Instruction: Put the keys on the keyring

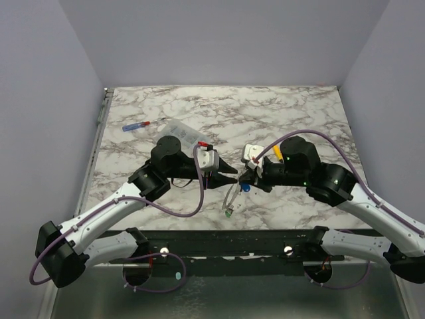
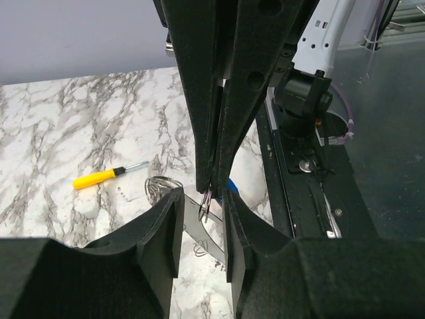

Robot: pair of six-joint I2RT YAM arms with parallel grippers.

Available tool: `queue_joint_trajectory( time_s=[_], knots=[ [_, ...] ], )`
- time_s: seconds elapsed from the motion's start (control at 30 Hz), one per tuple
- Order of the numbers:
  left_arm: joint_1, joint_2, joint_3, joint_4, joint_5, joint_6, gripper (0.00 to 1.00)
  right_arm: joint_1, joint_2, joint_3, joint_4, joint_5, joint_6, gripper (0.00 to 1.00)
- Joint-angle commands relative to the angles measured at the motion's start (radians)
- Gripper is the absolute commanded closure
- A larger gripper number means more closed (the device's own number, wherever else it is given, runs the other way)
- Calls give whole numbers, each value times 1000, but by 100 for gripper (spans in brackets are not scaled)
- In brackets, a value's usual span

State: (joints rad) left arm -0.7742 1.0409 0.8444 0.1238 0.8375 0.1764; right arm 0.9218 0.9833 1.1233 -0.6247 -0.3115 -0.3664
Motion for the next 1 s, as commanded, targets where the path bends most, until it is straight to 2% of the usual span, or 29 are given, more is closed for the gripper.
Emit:
queue_joint_trajectory(
  time_s=[0.0,0.23,0.3,0.4,0.47,0.53,0.57,0.6,0.7,0.77,0.97],
  knots=[
    [-18,18,33,-10,38,5,66,4,-23,13,33,-35,-3,99],
    [-27,23,29,-9,34,12,71,4,-34,10,42,-46,-1,99],
    [-28,24,28,-9,37,16,77,3,-33,10,43,-50,0,99],
    [-28,25,31,-9,38,20,92,3,-31,9,43,-58,1,99],
    [-28,25,33,-10,39,20,95,3,-32,7,45,-61,0,99],
    [-28,27,33,-10,41,18,92,3,-32,5,45,-65,1,99],
    [-28,26,33,-10,40,15,81,3,-35,3,45,-66,3,99],
    [-28,25,33,-10,40,15,74,3,-35,3,46,-67,3,99],
    [-28,18,32,-10,44,18,65,3,-34,1,45,-68,3,99],
    [-28,13,32,-10,45,21,65,3,-35,0,47,-69,4,99],
    [-28,13,32,-7,54,21,79,3,-31,0,46,-72,4,99]
  ],
)
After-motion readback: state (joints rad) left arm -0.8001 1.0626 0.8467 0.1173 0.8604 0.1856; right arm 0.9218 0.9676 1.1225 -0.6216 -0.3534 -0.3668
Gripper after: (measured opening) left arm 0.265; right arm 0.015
